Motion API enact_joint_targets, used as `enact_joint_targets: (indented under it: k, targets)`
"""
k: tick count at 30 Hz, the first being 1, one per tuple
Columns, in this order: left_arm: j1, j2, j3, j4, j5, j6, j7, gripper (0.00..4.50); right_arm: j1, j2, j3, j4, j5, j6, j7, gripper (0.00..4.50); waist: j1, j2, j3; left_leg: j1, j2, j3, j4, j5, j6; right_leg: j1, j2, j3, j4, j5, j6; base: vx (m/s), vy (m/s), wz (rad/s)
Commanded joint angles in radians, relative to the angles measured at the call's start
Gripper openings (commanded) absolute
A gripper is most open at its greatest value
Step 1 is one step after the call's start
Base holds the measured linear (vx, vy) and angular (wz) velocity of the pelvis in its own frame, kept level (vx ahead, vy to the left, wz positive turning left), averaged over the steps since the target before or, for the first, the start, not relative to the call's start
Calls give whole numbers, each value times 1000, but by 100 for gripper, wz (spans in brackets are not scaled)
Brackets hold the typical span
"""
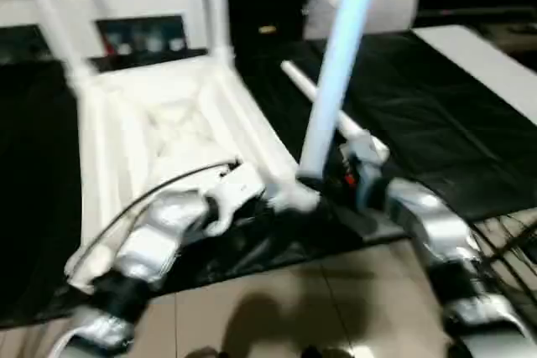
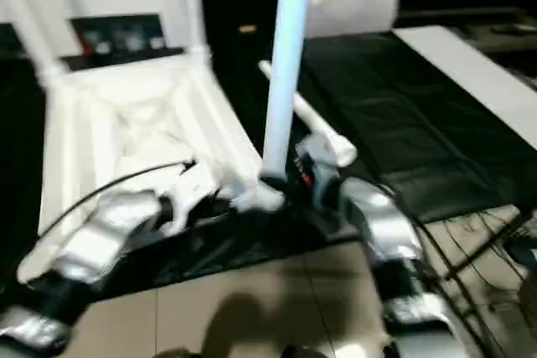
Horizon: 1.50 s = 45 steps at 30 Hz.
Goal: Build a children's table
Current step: Rotate leg to tighten
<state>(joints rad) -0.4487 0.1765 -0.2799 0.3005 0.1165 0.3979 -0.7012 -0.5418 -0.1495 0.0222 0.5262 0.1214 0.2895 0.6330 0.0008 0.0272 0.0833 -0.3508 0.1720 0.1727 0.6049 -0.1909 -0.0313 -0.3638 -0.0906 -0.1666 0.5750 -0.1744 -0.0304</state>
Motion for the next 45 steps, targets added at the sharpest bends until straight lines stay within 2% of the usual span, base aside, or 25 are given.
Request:
enact_joint_targets:
  k: [1, 2, 3, 4, 5, 6, 7, 8, 9, 10, 11, 12, 14, 17, 18, 20, 24, 27, 31, 33, 35, 36, 39, 44, 45]
  targets:
    - [-43, -92, -40, -42, -33, 6, 57, 0, -16, 100, 72, 26, 39, 42, -3, 201, 13, -4, -42, -19, 117, -60, -186, -785, -92, 61, -55, 97, 45, -402, -55, -55, -9, 4]
    - [-46, -122, -48, -50, -21, 25, 84, 0, -28, 121, 66, 48, 20, 42, -56, 201, 15, -47, -41, 60, 26, -35, -67, -615, -73, -41, -88, 91, -118, -791, 8, 57, -46, 4]
    - [-46, -124, -50, -51, -18, 26, 87, 0, -30, 123, 63, 53, 18, 41, -62, 201, 16, -60, -35, 122, -26, -15, 60, -430, -44, -105, -121, 65, -207, -1004, 41, 57, -46, 4]
    - [-47, -128, -54, -52, -12, 26, 90, 0, -34, 125, 59, 61, 14, 39, -75, 201, 18, -43, -40, 57, -34, -25, 64, -229, 11, -22, -159, 82, -195, -1049, 69, 111, -36, -21]
    - [-47, -129, -57, -53, -2, 25, 96, 0, -36, 124, 57, 68, 2, 26, -85, 201, 25, -24, -51, -28, 17, -58, -18, -199, 27, 71, -143, 53, -134, -843, 84, 91, 24, -32]
    - [-48, -130, -57, -52, 5, 24, 100, 0, -38, 124, 54, 74, -6, 17, -91, 236, 30, -12, -55, -13, 36, -68, -45, -232, 27, 48, -108, 45, -131, -739, 71, 91, 24, -32]
    - [-48, -127, -56, -53, 12, 27, 102, 0, -35, 123, 49, 70, -3, 7, -83, 257, 16, -17, -58, -9, 55, -76, -55, -270, 23, 39, -97, 42, -119, -628, 51, 0, 0, 0]
    - [-48, -113, -54, -54, 25, 25, 101, 0, -27, 119, 38, 59, 5, -10, -67, 272, 18, 0, -70, 6, 75, -77, -69, -312, 24, 33, -93, 60, -91, -374, -60, 0, 0, 0]
    - [-48, -103, -55, -55, 32, 25, 102, 0, -22, 117, 32, 51, 10, -16, -57, 272, 15, -6, -65, 3, 72, -73, -72, -324, 29, 32, -92, 63, -89, -357, -85, 0, 0, 0]
    - [-48, -103, -55, -55, 32, 25, 102, 0, -22, 117, 32, 51, 10, -16, -57, 279, 13, -10, -56, 8, 61, -63, -70, -370, 28, 27, -94, 59, -100, -443, -92, 0, 0, 0]
    - [-48, -90, -54, -57, 37, 27, 104, 0, -12, 108, 31, 38, 13, -26, -41, 305, 12, -11, -55, 14, 53, -60, -64, -393, 23, 25, -100, 54, -111, -533, -74, 0, 0, 0]
    - [-47, -70, -51, -59, 39, 24, 99, 0, 1, 88, 34, 26, 14, -50, -18, 315, 12, -7, -57, 10, 56, -62, -66, -386, 23, 29, -103, 55, -112, -544, -63, 0, 0, 0]
    - [-46, -35, -47, -59, 42, 5, 80, 0, 24, 54, 27, 0, 29, -78, 28, 326, 14, -8, -62, 5, 61, -63, -69, -363, 33, 28, -102, 63, -108, -496, -65, 0, 0, 0]
    - [-41, 4, -50, -58, 42, -36, 35, 0, 48, 16, 22, -36, 44, -93, 85, 360, 25, -8, -67, -1, 64, -59, -70, -289, 55, 29, -103, 75, -93, -396, -99, 0, 0, 0]
    - [-36, 27, -50, -54, 41, -64, 9, 0, 60, -13, 21, -52, 44, -108, 122, 366, 34, -5, -67, -6, 62, -54, -68, -242, 68, 30, -101, 76, -88, -367, -126, 0, 0, 0]
    - [-34, 38, -52, -51, 39, -87, -7, 0, 66, -27, 21, -59, 43, -115, 139, 371, 42, -10, -72, -8, 60, -51, -65, -206, 77, 31, -102, 78, -87, -364, -123, 0, 0, 0]
    - [-23, 126, -70, -45, 6, -167, -149, 0, 88, -149, 18, -97, 58, -133, 277, 411, 60, -12, -78, -13, 56, -47, -59, -121, 102, 30, -97, 80, -75, -317, -130, 0, 0, 0]
    - [-20, 170, -87, -46, -20, -217, -230, 0, 96, -200, 11, -123, 88, -119, 361, 445, 71, -9, -87, -19, 62, -48, -52, -23, 148, 29, -92, 80, -52, -165, -171, 0, 0, 0]
    - [-19, 206, -95, -46, -42, -252, -310, 0, 115, -264, 29, -167, 114, -93, 478, 445, 87, -7, -88, -14, 68, -48, -50, -10, 174, 26, -90, 77, -50, -157, -178, 0, 0, 0]
    - [-17, 229, -103, -47, -53, -277, -363, 0, 124, -297, 46, -185, 114, -92, 528, 445, 92, -7, -84, -14, 71, -47, -52, -25, 169, 23, -90, 77, -53, -183, -180, 0, 0, 0]
    - [-15, 243, -111, -48, -59, -292, -396, 0, 125, -310, 53, -188, 108, -107, 544, 445, 96, -8, -82, -15, 70, -47, -56, -66, 137, 25, -94, 78, -60, -249, -163, 0, 0, 0]
    - [-14, 260, -121, -48, -67, -309, -431, 0, 124, -322, 68, -184, 83, -164, 551, 445, 96, -8, -82, -15, 70, -47, -56, -66, 137, 25, -94, 78, -60, -249, -163, 0, 0, 0]
    - [-13, 276, -131, -44, -76, -333, -467, 0, 125, -337, 95, -181, 56, -230, 574, 445, 102, -10, -81, -11, 69, -45, -59, -101, 101, 24, -95, 79, -67, -298, -146, 0, 0, 0]
    - [-8, 284, -139, -58, -93, -339, -514, 0, 126, -341, 131, -191, 53, -233, 625, 445, 109, -13, -87, -10, 74, -46, -58, -82, 106, 25, -94, 80, -61, -263, -154, 0, 0, 0]
    - [-7, 284, -139, -62, -95, -336, -517, 0, 124, -338, 133, -188, 53, -228, 626, 418, 110, -12, -87, -11, 74, -46, -58, -75, 107, 25, -94, 80, -57, -251, -159, 0, 0, 0]
